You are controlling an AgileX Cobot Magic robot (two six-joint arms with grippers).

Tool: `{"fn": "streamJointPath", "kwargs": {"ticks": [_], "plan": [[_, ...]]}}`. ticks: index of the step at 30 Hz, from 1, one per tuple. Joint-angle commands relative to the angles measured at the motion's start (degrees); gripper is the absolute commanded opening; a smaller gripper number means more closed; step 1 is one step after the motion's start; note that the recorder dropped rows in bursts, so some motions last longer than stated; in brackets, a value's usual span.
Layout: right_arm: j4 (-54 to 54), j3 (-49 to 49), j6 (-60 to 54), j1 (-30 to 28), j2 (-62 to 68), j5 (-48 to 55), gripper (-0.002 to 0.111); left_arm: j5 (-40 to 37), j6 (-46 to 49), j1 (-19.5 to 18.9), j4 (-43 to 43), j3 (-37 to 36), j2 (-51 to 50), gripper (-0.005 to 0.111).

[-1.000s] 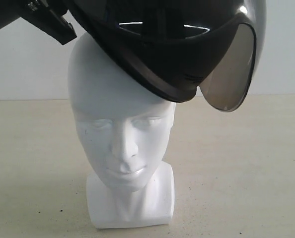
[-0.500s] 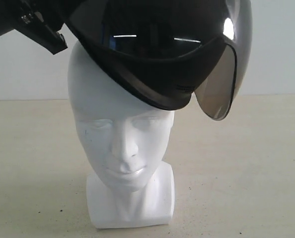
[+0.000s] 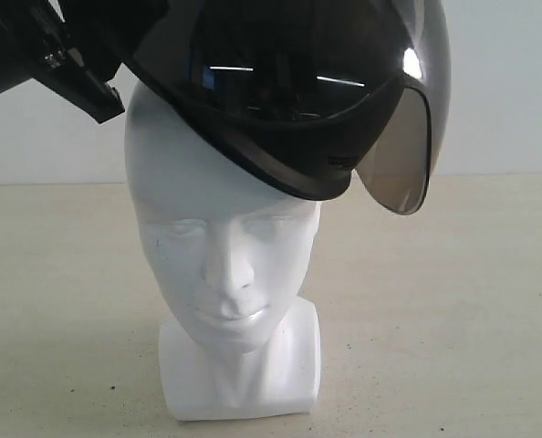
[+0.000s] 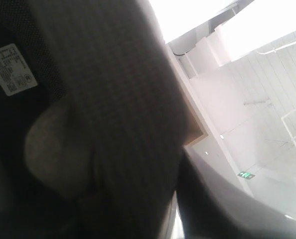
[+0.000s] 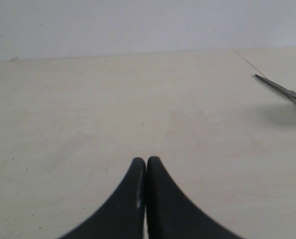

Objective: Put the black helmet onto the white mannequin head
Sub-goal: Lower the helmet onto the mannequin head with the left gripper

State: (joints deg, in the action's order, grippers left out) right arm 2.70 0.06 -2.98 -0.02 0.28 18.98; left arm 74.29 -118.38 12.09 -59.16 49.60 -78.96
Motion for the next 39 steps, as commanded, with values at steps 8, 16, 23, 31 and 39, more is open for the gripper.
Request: {"fn": "streamJointPath", "kwargs": {"ticks": [8, 16, 23, 31, 39], "plan": [[-0.18, -0.06, -0.33, -0.42, -0.28, -0.43, 0.000, -4.32, 1.00, -1.19, -8.91, -1.92, 1.20, 0.004], [-0.18, -0.06, -0.33, -0.42, -0.28, -0.43, 0.000, -4.32, 0.75, -1.75, -12.20, -2.16, 1.82, 0.004], [-0.18, -0.06, -0.33, -0.42, -0.28, -0.43, 0.000, -4.32, -1.34, -6.11, -14.57, -2.16, 3.23, 0.004], [-0.18, -0.06, -0.33, -0.42, -0.28, -0.43, 0.000, -4.32, -1.82, -6.48, -18.55, -2.16, 4.45, 0.004], [-0.18, -0.06, -0.33, -0.42, -0.28, -0.43, 0.000, -4.32, -1.82, -9.10, -20.98, -3.15, 4.45, 0.004]]}}
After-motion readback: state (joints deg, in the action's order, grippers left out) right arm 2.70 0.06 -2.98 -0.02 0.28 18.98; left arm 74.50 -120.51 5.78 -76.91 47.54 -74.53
